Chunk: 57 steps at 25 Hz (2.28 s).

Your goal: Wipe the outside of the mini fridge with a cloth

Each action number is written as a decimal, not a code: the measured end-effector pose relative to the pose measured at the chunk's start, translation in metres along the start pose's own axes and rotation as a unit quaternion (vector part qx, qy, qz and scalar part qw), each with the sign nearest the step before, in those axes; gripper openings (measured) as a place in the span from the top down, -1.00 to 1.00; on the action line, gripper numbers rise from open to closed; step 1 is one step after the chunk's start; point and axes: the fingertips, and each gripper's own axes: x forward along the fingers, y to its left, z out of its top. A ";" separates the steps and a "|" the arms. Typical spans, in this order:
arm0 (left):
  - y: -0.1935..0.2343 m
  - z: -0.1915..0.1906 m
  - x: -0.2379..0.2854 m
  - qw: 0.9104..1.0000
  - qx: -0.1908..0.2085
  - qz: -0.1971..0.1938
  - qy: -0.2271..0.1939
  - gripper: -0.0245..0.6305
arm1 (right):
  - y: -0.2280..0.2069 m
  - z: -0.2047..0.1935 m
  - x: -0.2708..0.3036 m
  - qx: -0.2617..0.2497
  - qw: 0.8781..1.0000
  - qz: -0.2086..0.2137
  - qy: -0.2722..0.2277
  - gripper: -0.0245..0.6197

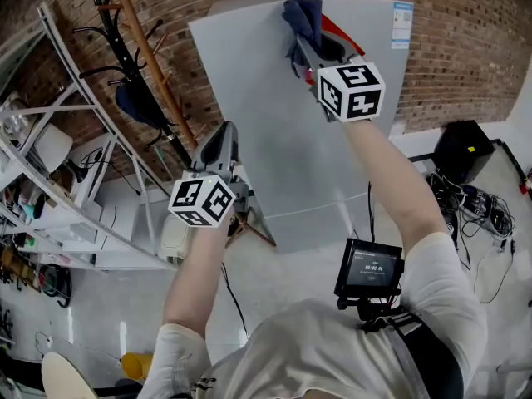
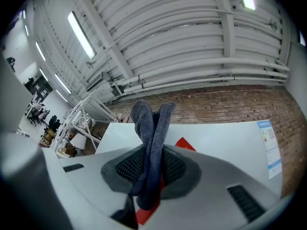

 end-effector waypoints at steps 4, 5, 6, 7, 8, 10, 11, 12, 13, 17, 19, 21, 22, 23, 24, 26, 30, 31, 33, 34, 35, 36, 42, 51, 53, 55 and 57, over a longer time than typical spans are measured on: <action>-0.011 -0.004 0.008 1.000 -0.002 -0.006 0.001 0.91 | -0.021 0.013 -0.013 0.004 1.000 -0.007 -0.014 0.68; -0.013 -0.005 0.010 1.000 -0.003 -0.007 0.001 0.91 | -0.027 0.015 -0.016 0.003 1.000 -0.010 -0.017 0.68; -0.015 -0.006 0.013 1.000 -0.004 -0.008 0.001 0.91 | -0.034 0.017 -0.020 0.002 1.000 -0.014 -0.018 0.68; -0.018 -0.007 0.015 1.000 -0.005 -0.008 0.000 0.91 | -0.040 0.016 -0.022 0.001 1.000 -0.018 -0.016 0.68; -0.020 -0.008 0.017 1.000 -0.005 -0.009 0.001 0.91 | -0.046 0.013 -0.024 -0.002 1.000 -0.021 -0.012 0.68; -0.023 -0.010 0.023 1.000 -0.004 -0.009 0.002 0.91 | -0.055 0.000 -0.021 -0.010 1.000 -0.024 0.007 0.68; -0.025 -0.011 0.027 1.000 -0.003 -0.009 0.003 0.91 | -0.058 -0.008 -0.017 -0.014 0.999 -0.025 0.017 0.68; -0.026 -0.012 0.031 1.000 -0.003 -0.009 0.003 0.91 | -0.061 -0.014 -0.013 -0.017 0.999 -0.024 0.022 0.68; -0.028 -0.013 0.034 1.000 -0.003 -0.008 0.002 0.91 | -0.062 -0.017 -0.011 -0.020 0.999 -0.022 0.023 0.68; -0.040 -0.019 0.043 1.000 -0.003 -0.006 0.004 0.91 | -0.065 -0.017 -0.014 -0.022 1.000 -0.008 0.018 0.68; -0.045 -0.021 0.048 1.000 -0.001 -0.006 0.005 0.91 | -0.072 -0.017 -0.019 -0.019 1.000 -0.007 0.017 0.68; -0.048 -0.023 0.054 1.000 0.001 -0.007 0.007 0.91 | -0.084 -0.018 -0.023 -0.015 1.000 -0.011 0.016 0.68; -0.049 -0.024 0.057 1.000 0.002 -0.007 0.007 0.91 | -0.090 -0.018 -0.025 -0.015 1.000 -0.013 0.017 0.68; -0.051 -0.025 0.061 1.000 0.001 -0.008 0.007 0.91 | -0.097 -0.019 -0.027 -0.015 1.000 -0.016 0.017 0.68; -0.053 -0.026 0.064 1.000 0.001 -0.008 0.006 0.91 | -0.104 -0.020 -0.029 -0.016 1.000 -0.018 0.018 0.68; -0.059 -0.029 0.071 1.000 0.001 -0.010 0.007 0.91 | -0.117 -0.021 -0.034 -0.018 0.999 -0.024 0.019 0.68; -0.074 -0.037 0.084 1.000 0.002 -0.020 0.011 0.91 | -0.145 -0.024 -0.047 -0.015 0.999 -0.041 0.021 0.68; -0.078 -0.039 0.087 1.000 0.002 -0.023 0.012 0.91 | -0.153 -0.026 -0.051 -0.014 0.999 -0.045 0.022 0.68; -0.084 -0.043 0.094 1.000 0.001 -0.026 0.013 0.91 | -0.167 -0.029 -0.056 -0.012 0.998 -0.054 0.024 0.68; -0.087 -0.045 0.098 1.000 0.000 -0.027 0.013 0.91 | -0.174 -0.030 -0.059 -0.012 0.998 -0.058 0.025 0.68; -0.089 -0.046 0.101 1.000 -0.001 -0.028 0.013 0.91 | -0.181 -0.032 -0.061 -0.012 0.998 -0.062 0.026 0.68; -0.092 -0.047 0.105 0.999 -0.002 -0.029 0.013 0.91 | -0.188 -0.033 -0.063 -0.012 0.997 -0.067 0.027 0.68; -0.113 -0.053 0.127 0.999 -0.006 -0.043 0.012 0.91 | -0.233 -0.043 -0.081 -0.002 0.994 -0.100 0.035 0.68; -0.134 -0.057 0.143 0.998 -0.011 -0.057 0.010 0.91 | -0.254 -0.048 -0.092 0.007 0.992 -0.116 0.044 0.68; -0.131 -0.055 0.139 0.998 -0.011 -0.055 0.009 0.91 | -0.240 -0.043 -0.091 0.010 0.994 -0.105 0.037 0.68; -0.123 -0.053 0.133 0.999 -0.011 -0.049 0.008 0.91 | -0.217 -0.034 -0.088 0.010 0.996 -0.086 0.026 0.68; -0.114 -0.050 0.125 0.999 -0.012 -0.041 0.008 0.91 | -0.188 -0.024 -0.083 0.009 0.998 -0.062 0.015 0.68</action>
